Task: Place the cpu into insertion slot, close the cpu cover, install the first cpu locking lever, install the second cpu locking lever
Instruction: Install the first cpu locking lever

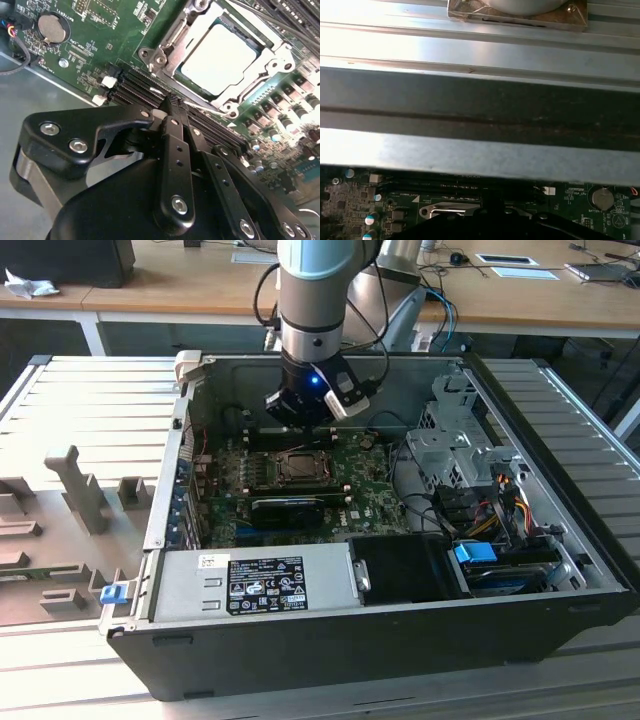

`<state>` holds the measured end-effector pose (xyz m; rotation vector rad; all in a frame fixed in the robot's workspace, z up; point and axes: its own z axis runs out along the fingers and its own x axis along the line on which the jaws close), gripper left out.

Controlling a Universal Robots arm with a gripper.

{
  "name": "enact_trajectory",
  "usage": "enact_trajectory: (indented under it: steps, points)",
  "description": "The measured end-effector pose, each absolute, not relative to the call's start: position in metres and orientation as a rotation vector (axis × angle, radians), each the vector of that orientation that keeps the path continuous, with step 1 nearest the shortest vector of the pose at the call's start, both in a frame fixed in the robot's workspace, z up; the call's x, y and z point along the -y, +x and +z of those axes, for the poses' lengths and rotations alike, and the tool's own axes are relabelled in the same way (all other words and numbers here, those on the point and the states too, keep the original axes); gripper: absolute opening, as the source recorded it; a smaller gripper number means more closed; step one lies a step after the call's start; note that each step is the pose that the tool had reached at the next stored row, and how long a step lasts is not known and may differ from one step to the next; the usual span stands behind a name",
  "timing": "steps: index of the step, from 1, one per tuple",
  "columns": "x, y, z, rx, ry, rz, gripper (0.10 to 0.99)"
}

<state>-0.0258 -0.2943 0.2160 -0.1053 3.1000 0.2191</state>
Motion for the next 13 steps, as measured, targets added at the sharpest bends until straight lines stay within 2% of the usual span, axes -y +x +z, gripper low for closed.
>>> enact_trajectory:
  steps: [13]
  points:
    - [0.2943, -0.0215, 0.2063, -3.100, -0.052, 0.208, 0.106]
